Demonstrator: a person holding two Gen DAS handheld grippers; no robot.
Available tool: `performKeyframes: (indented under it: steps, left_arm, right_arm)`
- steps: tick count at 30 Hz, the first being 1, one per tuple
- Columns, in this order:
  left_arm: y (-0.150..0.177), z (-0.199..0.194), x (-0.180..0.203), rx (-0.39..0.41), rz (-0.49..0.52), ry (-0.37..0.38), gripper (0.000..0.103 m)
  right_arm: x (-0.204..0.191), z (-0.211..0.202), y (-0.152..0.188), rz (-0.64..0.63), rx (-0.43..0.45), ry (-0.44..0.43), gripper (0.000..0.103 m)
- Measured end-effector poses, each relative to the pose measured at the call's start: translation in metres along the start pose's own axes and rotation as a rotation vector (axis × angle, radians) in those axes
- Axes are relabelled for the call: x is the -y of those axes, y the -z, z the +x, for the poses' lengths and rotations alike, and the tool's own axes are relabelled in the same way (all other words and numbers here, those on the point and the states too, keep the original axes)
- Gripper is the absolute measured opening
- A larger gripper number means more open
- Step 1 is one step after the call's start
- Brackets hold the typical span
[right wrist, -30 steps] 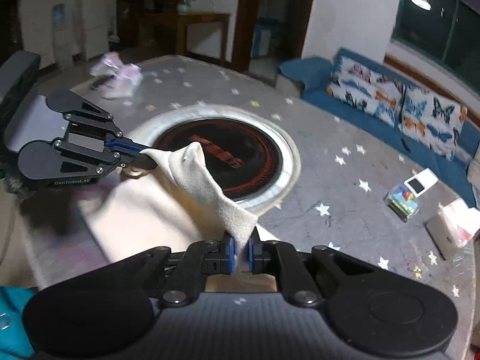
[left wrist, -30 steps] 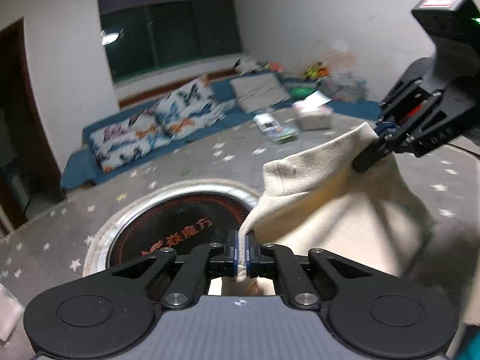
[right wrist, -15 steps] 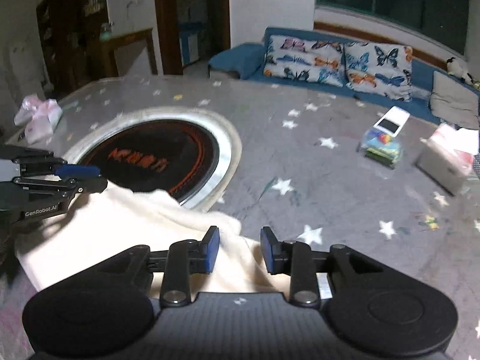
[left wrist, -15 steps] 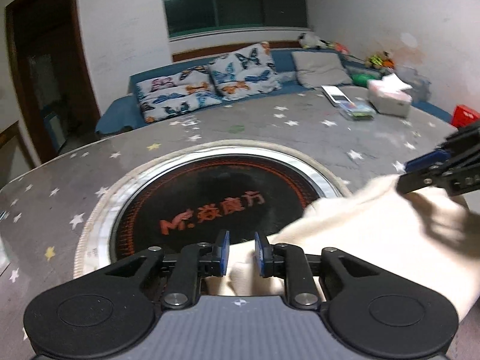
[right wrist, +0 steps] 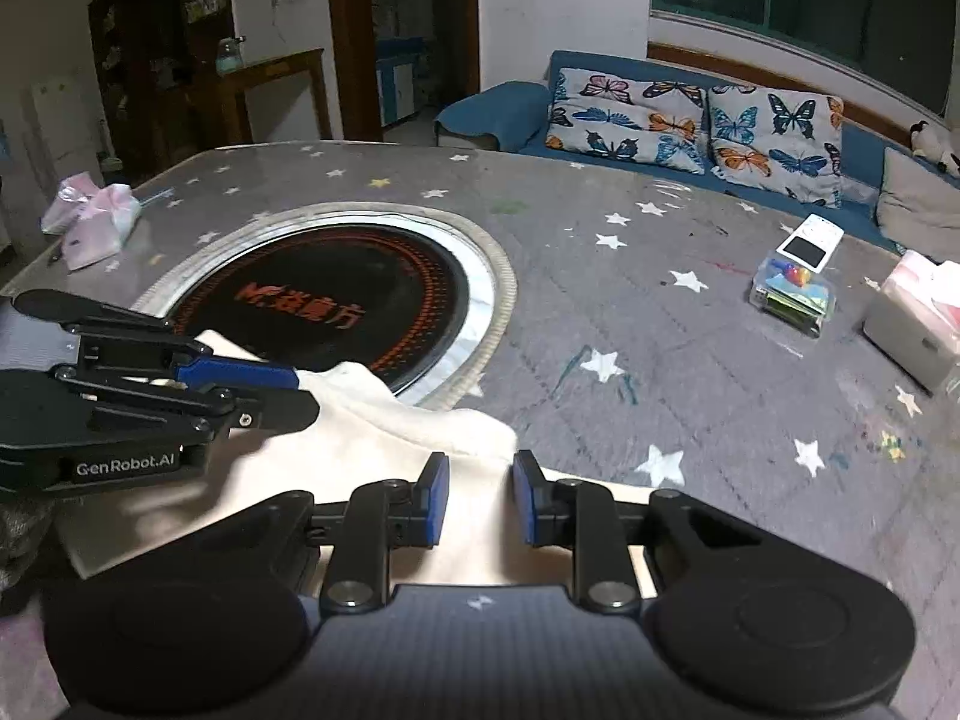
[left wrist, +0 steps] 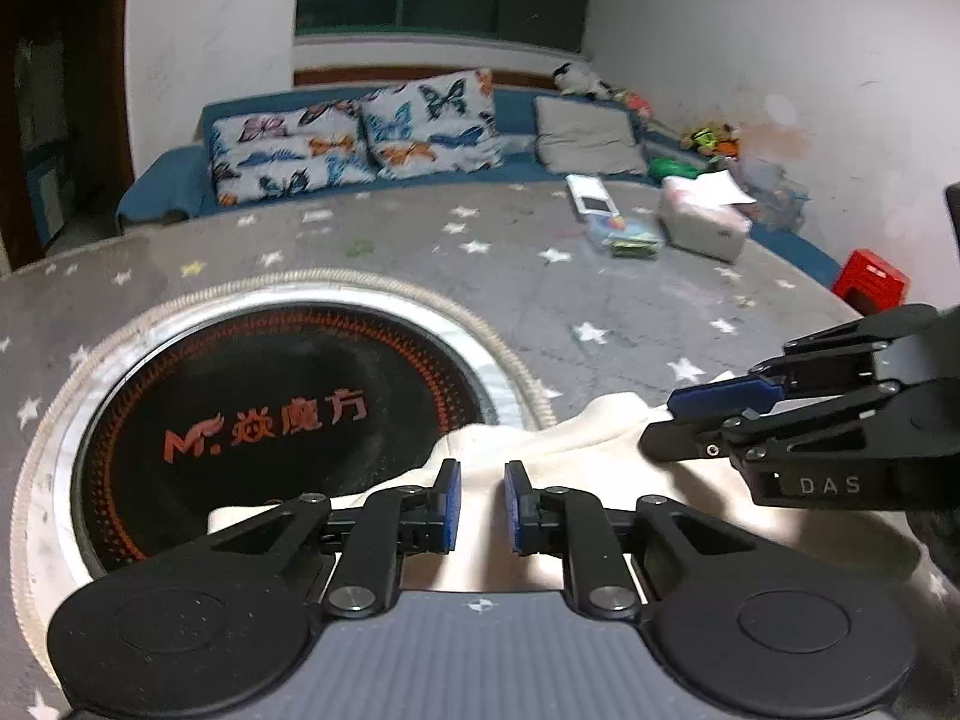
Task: Fold clothes
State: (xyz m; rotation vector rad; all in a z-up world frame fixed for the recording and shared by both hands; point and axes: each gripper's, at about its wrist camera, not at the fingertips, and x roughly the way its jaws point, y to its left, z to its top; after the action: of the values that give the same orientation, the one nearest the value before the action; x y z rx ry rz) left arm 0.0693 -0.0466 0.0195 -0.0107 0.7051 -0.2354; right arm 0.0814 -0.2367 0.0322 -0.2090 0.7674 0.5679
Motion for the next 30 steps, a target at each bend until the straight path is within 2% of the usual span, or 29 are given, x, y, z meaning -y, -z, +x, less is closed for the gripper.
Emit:
performKeyframes:
  steps: [6,15,19,25,30]
  left_arm:
    - [0.004,0.003,0.001,-0.001,0.005,-0.02,0.017]
    - [0.003,0.003,0.002,-0.005,-0.007,-0.027,0.017]
    - [0.003,0.003,0.004,-0.003,-0.002,-0.034,0.017]
    - [0.003,0.004,0.004,-0.004,-0.001,-0.039,0.017]
    - [0.003,0.005,0.004,-0.002,0.006,-0.04,0.017]
  right_arm:
    - [0.0,-0.006,-0.002,-0.034,0.014,0.006,0.022]
    - [0.02,-0.061,0.023,-0.032,-0.008,0.02,0.022]
    - [0.026,-0.065,0.035,-0.01,-0.022,0.027,0.022]
    - [0.033,-0.046,0.039,0.043,-0.024,0.029,0.022]
    - [0.028,-0.043,0.04,0.017,-0.017,0.07,0.004]
